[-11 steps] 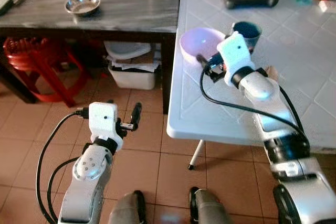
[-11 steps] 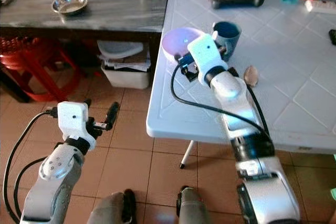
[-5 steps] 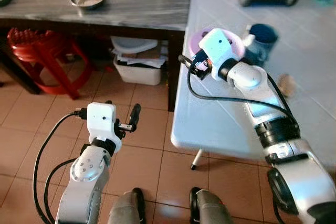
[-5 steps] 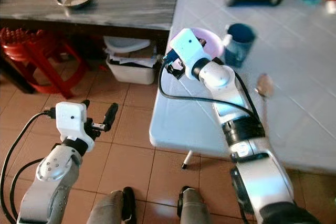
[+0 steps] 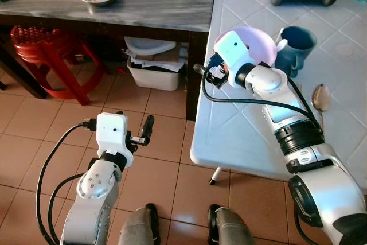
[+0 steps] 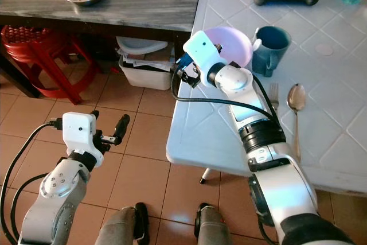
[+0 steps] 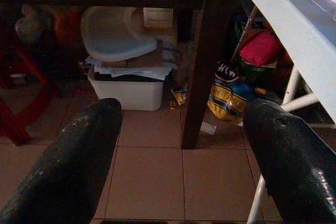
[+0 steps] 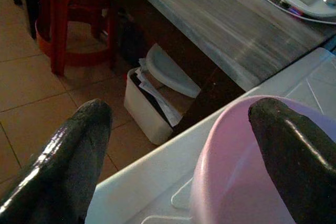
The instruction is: Setting the table
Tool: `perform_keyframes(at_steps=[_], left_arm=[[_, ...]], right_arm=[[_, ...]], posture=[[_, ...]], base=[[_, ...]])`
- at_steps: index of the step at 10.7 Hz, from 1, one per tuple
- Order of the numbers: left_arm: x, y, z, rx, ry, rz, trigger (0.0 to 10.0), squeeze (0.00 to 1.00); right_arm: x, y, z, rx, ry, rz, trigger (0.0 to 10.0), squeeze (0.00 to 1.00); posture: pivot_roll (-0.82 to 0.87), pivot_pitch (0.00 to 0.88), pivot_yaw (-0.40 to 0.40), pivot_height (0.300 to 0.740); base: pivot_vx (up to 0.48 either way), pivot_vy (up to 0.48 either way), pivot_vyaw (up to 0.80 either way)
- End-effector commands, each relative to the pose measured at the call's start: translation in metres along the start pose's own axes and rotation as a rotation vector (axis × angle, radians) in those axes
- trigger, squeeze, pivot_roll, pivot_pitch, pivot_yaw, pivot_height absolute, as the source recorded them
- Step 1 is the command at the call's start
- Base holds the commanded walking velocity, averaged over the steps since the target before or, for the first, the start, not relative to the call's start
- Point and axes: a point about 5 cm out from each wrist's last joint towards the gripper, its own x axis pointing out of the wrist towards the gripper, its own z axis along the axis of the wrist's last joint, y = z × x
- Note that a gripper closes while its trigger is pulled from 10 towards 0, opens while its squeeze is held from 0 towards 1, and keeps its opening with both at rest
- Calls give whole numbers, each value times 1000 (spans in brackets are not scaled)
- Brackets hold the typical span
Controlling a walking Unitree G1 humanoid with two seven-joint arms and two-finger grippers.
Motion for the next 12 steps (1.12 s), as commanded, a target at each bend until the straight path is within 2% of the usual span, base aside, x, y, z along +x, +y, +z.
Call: perform_keyframes(at_steps=[1,2,3,5,7,8,9,10,11,12], left_arm=[[-3,0,0,6,8,-7,10000,0],[-3,0,0,7,8,-10,10000,0],[-2,0,-1,8,10,-11,10000,0],[-2,-1,-3,7,28,-22,10000,0],[-2,-2,-5,9,40,-35,10000,0],[-1,-3,-6,11,44,-44,10000,0],[0,-3,-6,10,44,-48,10000,0],[0,-3,-6,8,46,-51,10000,0],[0,-3,-6,7,48,-50,10000,0],[0,-3,-6,7,48,-49,10000,0]], right_arm=[[-2,0,3,-1,-12,-8,10000,0],[-7,-8,7,27,-28,-61,10000,0],[-10,-9,9,62,-23,-76,10000,0],[-24,9,-4,101,64,-18,10000,0],[-33,20,-20,119,139,14,10000,0],[-39,21,-31,73,188,26,10000,0],[-41,19,-32,47,198,23,1059,0],[-43,13,-32,-47,211,10,0,0],[-45,8,-31,-132,223,-7,0,0],[-46,7,-31,-154,227,-13,0,0]], posture=[[-36,212,51,740],[-38,209,52,740],[-38,204,50,740],[-37,205,49,740],[-46,205,53,740],[-50,203,56,740],[-52,202,56,740],[-52,202,54,740],[-50,203,52,740],[-49,203,51,740]], base=[[0,0,0],[0,0,0],[0,0,0],[0,0,0],[0,0,0],[0,0,0],[0,0,0],[0,0,0],[0,0,0],[0,0,0]])
